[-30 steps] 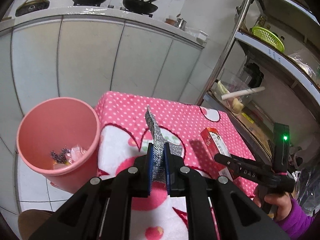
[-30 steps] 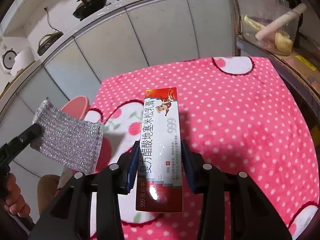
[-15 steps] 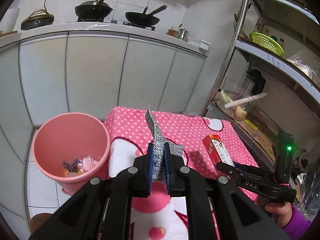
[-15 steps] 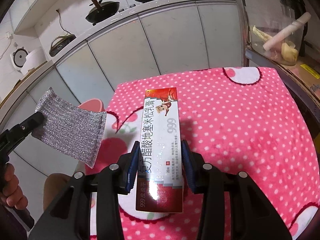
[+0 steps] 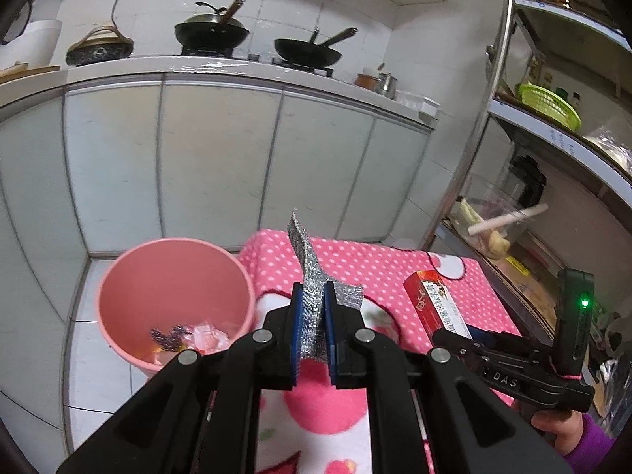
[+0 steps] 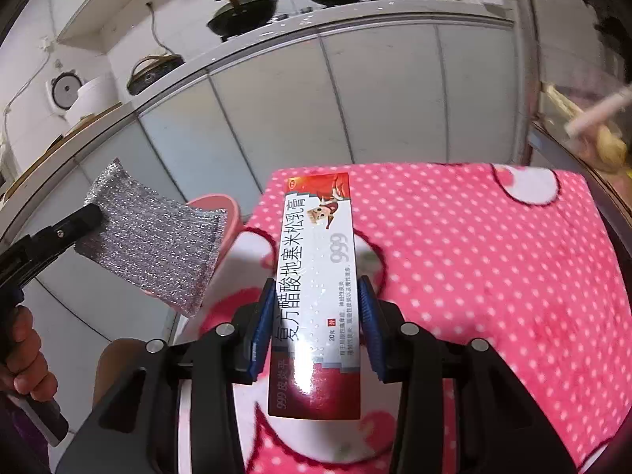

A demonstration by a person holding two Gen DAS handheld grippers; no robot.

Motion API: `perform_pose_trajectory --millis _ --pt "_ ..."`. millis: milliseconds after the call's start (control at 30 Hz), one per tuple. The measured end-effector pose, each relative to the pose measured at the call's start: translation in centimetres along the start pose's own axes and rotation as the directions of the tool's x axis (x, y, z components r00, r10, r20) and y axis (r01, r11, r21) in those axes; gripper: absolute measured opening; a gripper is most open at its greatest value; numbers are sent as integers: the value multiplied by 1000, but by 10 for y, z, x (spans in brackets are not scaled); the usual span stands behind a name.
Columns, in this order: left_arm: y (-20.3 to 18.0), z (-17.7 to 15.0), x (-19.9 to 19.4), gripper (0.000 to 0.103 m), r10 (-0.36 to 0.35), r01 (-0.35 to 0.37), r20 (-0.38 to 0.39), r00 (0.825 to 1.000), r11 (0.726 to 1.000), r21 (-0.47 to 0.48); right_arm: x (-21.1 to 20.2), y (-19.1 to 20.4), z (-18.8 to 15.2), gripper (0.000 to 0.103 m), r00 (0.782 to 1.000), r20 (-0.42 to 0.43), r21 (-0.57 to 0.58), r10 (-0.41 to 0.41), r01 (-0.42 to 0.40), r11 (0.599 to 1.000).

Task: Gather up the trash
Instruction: 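Carry the scouring pad and ointment box over the pink bucket with both tools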

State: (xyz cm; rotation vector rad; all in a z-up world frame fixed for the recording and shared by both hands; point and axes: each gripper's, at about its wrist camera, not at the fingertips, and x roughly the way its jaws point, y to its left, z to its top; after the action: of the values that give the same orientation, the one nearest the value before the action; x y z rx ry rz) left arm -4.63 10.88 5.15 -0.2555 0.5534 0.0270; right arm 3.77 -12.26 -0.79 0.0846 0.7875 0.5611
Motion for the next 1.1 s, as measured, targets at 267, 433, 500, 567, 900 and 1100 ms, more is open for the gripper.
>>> perform_pose_trajectory --millis 267,433,500,567,900,1100 --pt "34 9 -5 9 63 -62 29 998 997 -46 19 37 22 41 999 -6 -84 53 -54 995" --pt "56 16 -8 9 114 -110 49 992 992 -62 35 61 35 41 996 -25 -128 87 -89 988" --pt "67 18 -10 9 132 -127 56 990 989 -77 43 71 40 41 994 -35 -142 101 -105 984" --pt "75 22 -9 9 149 -143 63 987 986 -86 51 81 45 41 992 -46 -154 117 -123 980" --pt "122 25 5 9 236 -228 59 970 966 -126 107 130 63 41 975 -118 -198 188 -209 958" --pt "146 18 23 9 267 -262 17 964 955 -140 144 153 66 41 959 -175 -187 224 -256 948"
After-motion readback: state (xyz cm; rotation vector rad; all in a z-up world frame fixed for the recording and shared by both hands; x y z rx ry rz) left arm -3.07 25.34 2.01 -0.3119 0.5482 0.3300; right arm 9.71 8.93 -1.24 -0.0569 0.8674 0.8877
